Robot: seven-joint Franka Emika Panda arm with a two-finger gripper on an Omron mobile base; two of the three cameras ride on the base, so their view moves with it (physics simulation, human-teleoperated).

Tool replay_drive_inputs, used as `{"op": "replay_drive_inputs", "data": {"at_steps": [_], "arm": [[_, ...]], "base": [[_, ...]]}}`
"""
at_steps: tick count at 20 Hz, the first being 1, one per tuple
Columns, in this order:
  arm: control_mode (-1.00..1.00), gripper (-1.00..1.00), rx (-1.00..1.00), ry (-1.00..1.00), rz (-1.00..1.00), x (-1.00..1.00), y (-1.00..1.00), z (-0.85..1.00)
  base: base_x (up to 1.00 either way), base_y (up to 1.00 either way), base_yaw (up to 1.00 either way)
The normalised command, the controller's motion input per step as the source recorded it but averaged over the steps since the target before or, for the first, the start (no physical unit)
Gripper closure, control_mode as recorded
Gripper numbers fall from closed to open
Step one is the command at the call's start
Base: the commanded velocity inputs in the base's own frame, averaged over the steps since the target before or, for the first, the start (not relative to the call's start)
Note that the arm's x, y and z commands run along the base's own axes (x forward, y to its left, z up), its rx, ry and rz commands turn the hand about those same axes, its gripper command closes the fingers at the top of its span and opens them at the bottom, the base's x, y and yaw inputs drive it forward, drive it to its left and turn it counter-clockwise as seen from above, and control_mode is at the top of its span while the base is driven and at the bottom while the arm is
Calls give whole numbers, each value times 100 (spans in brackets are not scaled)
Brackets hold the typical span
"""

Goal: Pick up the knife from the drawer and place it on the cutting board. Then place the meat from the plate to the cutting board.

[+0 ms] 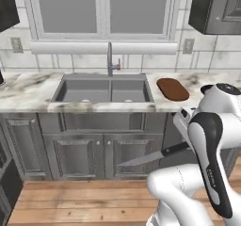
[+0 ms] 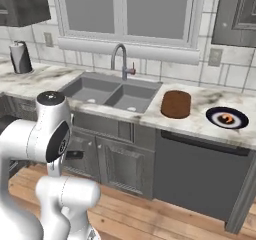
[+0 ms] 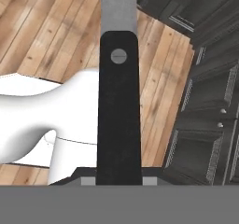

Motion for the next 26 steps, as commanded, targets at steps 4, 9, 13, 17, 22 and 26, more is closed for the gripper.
{"op": "replay_drive_inputs", "data": {"at_steps": [4, 9, 13, 17, 22, 26], "arm": [[100, 100, 0, 0, 0, 0, 0, 0], [100, 100, 0, 0, 0, 0, 0, 0], [100, 100, 0, 0, 0, 0, 0, 0], [100, 100, 0, 0, 0, 0, 0, 0], [100, 100, 0, 0, 0, 0, 0, 0], [100, 100, 0, 0, 0, 0, 0, 0]], "base": [[10, -60, -17], [16, -59, -10], [26, -67, -6], [40, -59, -6], [49, -44, -8], [52, -34, -11]]}}
